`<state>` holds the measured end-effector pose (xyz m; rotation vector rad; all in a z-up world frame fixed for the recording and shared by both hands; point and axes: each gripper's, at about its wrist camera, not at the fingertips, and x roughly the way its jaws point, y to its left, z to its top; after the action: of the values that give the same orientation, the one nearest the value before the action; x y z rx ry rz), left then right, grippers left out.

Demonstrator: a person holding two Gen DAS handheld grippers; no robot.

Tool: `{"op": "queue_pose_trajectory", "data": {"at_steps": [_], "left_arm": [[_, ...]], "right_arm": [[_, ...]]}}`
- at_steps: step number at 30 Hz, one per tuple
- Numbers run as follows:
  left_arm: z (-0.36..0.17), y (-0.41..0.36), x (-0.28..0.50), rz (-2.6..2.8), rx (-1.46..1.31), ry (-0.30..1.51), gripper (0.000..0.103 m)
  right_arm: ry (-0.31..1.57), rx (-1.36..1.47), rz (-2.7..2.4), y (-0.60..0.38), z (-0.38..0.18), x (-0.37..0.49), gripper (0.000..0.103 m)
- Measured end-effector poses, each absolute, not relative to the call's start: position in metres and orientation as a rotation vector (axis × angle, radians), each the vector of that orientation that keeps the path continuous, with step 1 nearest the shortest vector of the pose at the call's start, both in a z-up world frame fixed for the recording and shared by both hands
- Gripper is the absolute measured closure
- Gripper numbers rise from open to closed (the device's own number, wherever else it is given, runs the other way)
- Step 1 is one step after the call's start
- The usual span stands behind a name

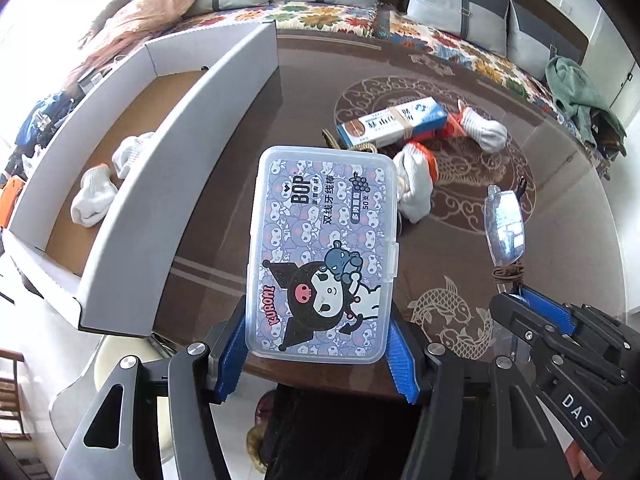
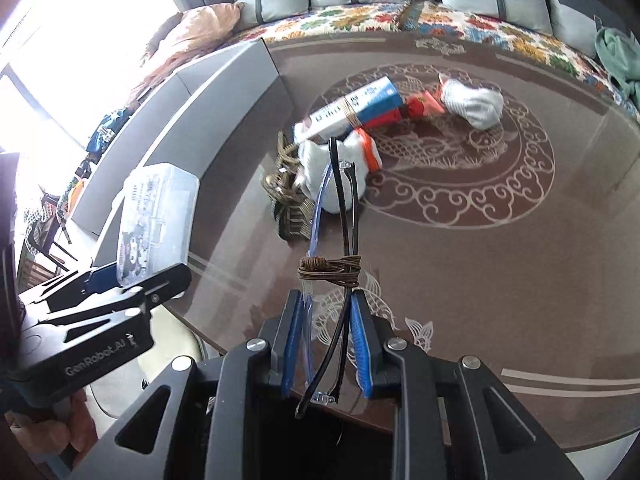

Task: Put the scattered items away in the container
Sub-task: 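Carry the box and glasses over the cardboard tray with both tools, then open both tools to drop the box and glasses into the tray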

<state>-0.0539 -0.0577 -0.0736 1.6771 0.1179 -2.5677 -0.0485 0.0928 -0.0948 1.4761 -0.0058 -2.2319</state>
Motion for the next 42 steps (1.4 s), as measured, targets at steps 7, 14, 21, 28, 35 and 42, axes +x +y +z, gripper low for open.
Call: {"op": "queue_pose_trajectory", "data": {"at_steps": [7,14,21,28,35,42], "left_arm": [[-0.067,-0.078,-0.054,-2.570,1.626,0.162,0.043],[-0.084,-0.110,-0.064,-2.515,1.684,0.253,0.043],[-0.054,-0.178,-0.082,-2.494,1.597,0.380,0.043],[-0.011,-0.267,-0.149,-2.485,1.430,0.394,0.043],[-0.044,-0.359,-0.252,-2.397,1.472,0.545,0.043],[-0.105,-0.386,-0.309,-2.310,1.646,0.592,0.043]], "right_arm": [[0.058,1.414,-2.236,0.059,-0.083,-0.054,0.079],[0.153,1.418,-2.159,0.007,-0.093,-0.066,0.079],[0.208,1.301,-2.116,-0.062,-0.065,-0.098,0.079],[0.313,1.047,-2.102,-0.155,-0.009,-0.150,0.079],[0.346,0.998,-2.045,-0.253,-0.022,-0.233,0.079],[0.408,1.154,-2.001,-0.309,-0.086,-0.292,0.079]]}}
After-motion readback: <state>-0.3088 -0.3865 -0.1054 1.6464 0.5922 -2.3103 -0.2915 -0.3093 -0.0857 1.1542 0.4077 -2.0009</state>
